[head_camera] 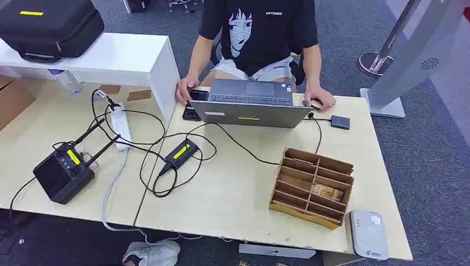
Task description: Pass the card to the sensor for recognition and then transmit it.
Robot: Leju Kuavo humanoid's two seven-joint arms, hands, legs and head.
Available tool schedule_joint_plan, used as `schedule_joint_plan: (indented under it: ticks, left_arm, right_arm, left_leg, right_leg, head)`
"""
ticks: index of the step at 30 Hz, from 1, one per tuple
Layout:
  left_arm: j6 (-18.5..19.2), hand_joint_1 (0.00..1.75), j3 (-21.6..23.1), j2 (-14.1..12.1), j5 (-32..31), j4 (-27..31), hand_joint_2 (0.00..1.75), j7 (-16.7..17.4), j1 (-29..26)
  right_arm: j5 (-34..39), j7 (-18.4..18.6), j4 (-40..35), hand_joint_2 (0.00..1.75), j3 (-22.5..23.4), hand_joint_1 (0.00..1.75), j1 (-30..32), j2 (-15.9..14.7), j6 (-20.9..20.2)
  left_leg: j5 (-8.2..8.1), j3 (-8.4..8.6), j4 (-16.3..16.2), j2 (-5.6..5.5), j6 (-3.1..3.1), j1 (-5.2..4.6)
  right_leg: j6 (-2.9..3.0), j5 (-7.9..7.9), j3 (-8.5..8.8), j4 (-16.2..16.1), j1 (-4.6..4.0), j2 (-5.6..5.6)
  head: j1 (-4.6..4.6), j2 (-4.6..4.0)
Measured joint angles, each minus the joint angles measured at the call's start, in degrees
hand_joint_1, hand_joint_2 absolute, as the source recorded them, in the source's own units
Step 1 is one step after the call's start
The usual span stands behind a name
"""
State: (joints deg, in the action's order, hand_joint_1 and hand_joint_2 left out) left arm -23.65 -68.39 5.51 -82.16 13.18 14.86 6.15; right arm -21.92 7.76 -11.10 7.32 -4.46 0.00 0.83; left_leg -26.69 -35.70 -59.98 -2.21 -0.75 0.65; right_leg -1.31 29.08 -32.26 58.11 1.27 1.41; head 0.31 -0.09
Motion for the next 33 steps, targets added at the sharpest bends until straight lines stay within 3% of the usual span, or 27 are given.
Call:
schedule_joint_plan:
  ticks: [10, 13, 33]
  left_arm:
    - [0.0, 1.69, 0.0, 0.0, 0.15, 0.0, 1.75, -0.02, -0.01]
    - [0.0, 1.59, 0.0, 0.0, 0.15, 0.0, 1.75, -0.02, -0.01]
    - [-0.04, 1.62, 0.02, -0.02, 0.15, 0.0, 1.75, -0.02, -0.01]
  right_arm:
    - [-0.07, -0.02, 0.0, 1.75, 0.0, 0.0, 0.04, 0.0, 0.13]
    - [-0.22, -0.02, 0.0, 1.75, 0.0, 0.0, 0.04, 0.0, 0.13]
    - [-0.87, -0.02, 0.0, 1.75, 0.0, 0.0, 0.05, 0.02, 0.13]
  left_leg:
    - [0.0, 0.0, 0.0, 0.0, 0.0, 0.0]
    - [0.0, 0.0, 0.0, 0.0, 0.0, 0.0]
    - [0.0, 0.0, 0.0, 0.0, 0.0, 0.0]
  right_leg:
    - [0.0, 0.0, 0.0, 0.0, 0.0, 0.0]
    - [0.0, 0.0, 0.0, 0.0, 0.0, 0.0]
    - [0.0, 0.0, 0.0, 0.0, 0.0, 0.0]
  head:
    - [0.0, 0.0]
    - [0.0, 0.0]
    - [0.0, 0.0]
